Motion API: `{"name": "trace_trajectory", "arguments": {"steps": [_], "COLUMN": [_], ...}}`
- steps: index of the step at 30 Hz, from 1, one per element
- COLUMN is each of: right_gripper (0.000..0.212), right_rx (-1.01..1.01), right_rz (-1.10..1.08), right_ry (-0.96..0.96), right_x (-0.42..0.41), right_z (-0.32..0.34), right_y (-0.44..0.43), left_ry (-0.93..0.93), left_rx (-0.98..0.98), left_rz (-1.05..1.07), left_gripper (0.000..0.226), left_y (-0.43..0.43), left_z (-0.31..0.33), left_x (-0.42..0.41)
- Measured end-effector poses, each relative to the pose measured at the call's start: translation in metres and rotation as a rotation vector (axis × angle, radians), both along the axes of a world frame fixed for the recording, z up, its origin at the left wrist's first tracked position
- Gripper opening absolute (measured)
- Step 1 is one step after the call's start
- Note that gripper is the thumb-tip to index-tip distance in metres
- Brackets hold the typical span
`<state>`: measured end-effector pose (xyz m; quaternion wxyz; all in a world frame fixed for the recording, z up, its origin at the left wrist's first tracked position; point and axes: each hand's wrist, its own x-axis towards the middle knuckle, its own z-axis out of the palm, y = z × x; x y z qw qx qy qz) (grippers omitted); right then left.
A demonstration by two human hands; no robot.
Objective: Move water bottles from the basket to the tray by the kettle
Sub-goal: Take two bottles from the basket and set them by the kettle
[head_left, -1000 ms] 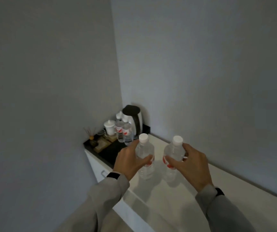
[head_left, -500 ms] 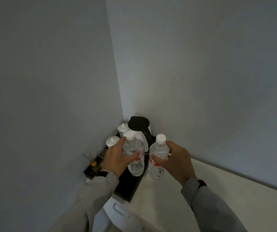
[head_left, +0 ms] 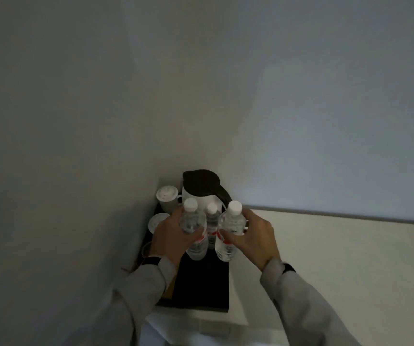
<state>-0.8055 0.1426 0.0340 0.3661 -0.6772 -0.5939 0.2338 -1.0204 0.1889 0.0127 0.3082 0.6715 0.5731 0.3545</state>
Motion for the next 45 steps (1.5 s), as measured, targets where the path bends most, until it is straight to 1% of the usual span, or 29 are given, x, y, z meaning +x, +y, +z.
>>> {"name": "trace_trajectory", "arguments": {"steps": [5, 6, 9, 11, 12, 14, 17, 18, 21, 26, 29, 32, 34, 37, 39, 42, 45], "right_gripper": [0.059, 0.059, 0.05, 0.047, 0.048, 0.05, 0.051, 0.051, 0.053, 0.054, 0.056, 0.058, 0.057, 0.054, 0.054, 0.053, 0.054], "right_rx": [-0.062, -0.074, -0.111, -0.14, -0.155, -0.176, -0.198, -0.203, -0.207, -0.207, -0.201, -0.202, -0.198, -0.186, -0.174, -0.157, -0.156], "right_rz": [-0.03, -0.033, -0.034, -0.03, -0.028, -0.026, -0.037, -0.04, -0.053, -0.041, -0.024, -0.013, -0.015, -0.026, -0.017, 0.011, 0.018], "right_ry": [0.012, 0.012, 0.006, 0.004, 0.006, 0.01, 0.017, 0.02, 0.019, 0.006, -0.017, -0.06, -0.061, -0.053, -0.056, -0.065, -0.06], "right_x": [-0.024, -0.027, -0.034, -0.04, -0.041, -0.044, -0.047, -0.049, -0.052, -0.054, -0.051, -0.049, -0.048, -0.046, -0.046, -0.046, -0.044], "right_z": [-0.018, -0.023, -0.035, -0.043, -0.048, -0.059, -0.073, -0.077, -0.084, -0.088, -0.092, -0.091, -0.091, -0.092, -0.092, -0.09, -0.088], "right_y": [0.003, 0.005, 0.01, 0.014, 0.016, 0.02, 0.025, 0.026, 0.032, 0.037, 0.035, 0.035, 0.033, 0.031, 0.031, 0.032, 0.035], "left_ry": [-0.031, -0.034, 0.001, 0.017, 0.026, 0.043, 0.065, 0.075, 0.107, 0.011, 0.03, 0.068, 0.079, 0.002, -0.012, 0.075, 0.123], "left_rx": [-0.119, -0.133, -0.107, -0.106, -0.126, -0.162, -0.165, -0.153, -0.092, -0.118, -0.129, -0.157, -0.145, -0.151, -0.155, -0.11, -0.091], "left_rz": [-0.043, -0.031, -0.006, -0.007, -0.009, -0.019, -0.048, -0.048, -0.053, -0.092, -0.109, -0.09, -0.119, -0.16, -0.173, -0.251, -0.297], "left_gripper": [0.059, 0.056, 0.032, 0.026, 0.027, 0.037, 0.054, 0.054, 0.044, 0.03, 0.041, 0.058, 0.06, 0.063, 0.064, 0.058, 0.062], "left_y": [0.006, 0.007, 0.005, 0.008, 0.009, 0.011, 0.014, 0.016, 0.022, 0.023, 0.026, 0.029, 0.032, 0.034, 0.037, 0.045, 0.051], "left_z": [-0.02, -0.025, -0.034, -0.039, -0.042, -0.05, -0.06, -0.062, -0.061, -0.054, -0.058, -0.067, -0.072, -0.074, -0.074, -0.076, -0.075], "left_x": [-0.018, -0.02, -0.018, -0.018, -0.019, -0.02, -0.019, -0.018, -0.013, -0.009, -0.012, -0.019, -0.023, -0.029, -0.033, -0.036, -0.04]}}
